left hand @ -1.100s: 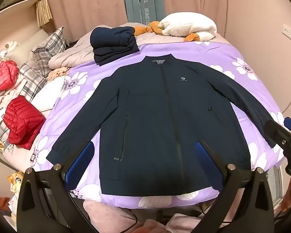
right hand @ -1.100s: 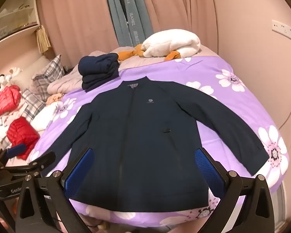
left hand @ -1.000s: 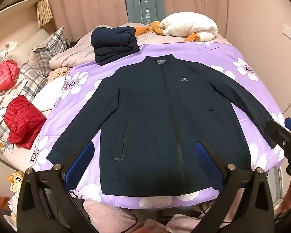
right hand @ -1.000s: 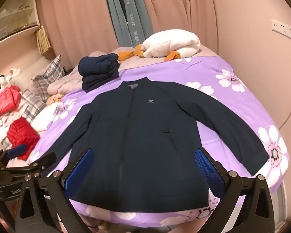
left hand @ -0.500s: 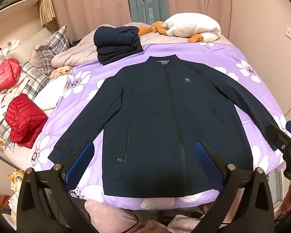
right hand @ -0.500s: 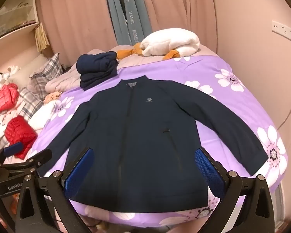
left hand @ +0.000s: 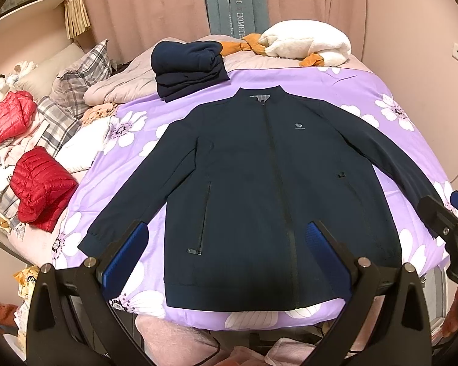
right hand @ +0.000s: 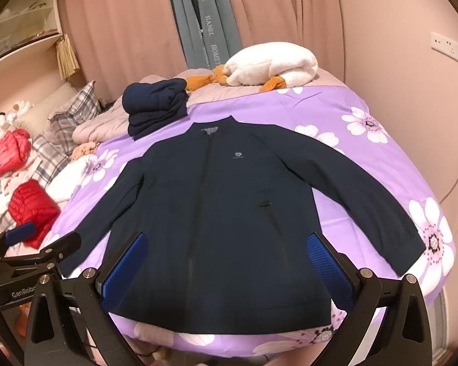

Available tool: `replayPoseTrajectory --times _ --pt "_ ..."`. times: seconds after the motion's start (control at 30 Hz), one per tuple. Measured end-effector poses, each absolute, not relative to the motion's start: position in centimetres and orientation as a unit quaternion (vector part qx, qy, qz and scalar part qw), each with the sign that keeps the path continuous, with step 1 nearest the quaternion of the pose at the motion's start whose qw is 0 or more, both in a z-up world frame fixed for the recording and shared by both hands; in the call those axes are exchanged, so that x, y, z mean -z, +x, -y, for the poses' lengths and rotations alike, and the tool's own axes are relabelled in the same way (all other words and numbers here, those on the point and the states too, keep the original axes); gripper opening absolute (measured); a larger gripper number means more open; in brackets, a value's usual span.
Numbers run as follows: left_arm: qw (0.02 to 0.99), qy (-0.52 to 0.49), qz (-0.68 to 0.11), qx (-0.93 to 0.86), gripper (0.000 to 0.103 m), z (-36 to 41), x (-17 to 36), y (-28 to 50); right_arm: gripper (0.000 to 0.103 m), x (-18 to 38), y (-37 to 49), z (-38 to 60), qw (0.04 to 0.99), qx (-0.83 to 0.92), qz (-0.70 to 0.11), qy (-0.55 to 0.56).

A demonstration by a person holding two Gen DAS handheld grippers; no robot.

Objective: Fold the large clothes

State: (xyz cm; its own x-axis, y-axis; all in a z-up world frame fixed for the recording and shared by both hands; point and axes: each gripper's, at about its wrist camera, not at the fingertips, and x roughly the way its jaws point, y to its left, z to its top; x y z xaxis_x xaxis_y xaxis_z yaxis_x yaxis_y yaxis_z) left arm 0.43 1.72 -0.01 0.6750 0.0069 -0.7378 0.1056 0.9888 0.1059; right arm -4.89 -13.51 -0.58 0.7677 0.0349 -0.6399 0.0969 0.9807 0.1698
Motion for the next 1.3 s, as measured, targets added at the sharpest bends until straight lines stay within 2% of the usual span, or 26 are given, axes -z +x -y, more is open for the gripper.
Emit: replayPoseTrajectory --times 1.3 --pt "0.913 0.066 -0.402 0.026 0.103 -2.7 0.6 0.3 0.103 0.8 -4.6 12.8 0.934 0.009 -0.345 0.094"
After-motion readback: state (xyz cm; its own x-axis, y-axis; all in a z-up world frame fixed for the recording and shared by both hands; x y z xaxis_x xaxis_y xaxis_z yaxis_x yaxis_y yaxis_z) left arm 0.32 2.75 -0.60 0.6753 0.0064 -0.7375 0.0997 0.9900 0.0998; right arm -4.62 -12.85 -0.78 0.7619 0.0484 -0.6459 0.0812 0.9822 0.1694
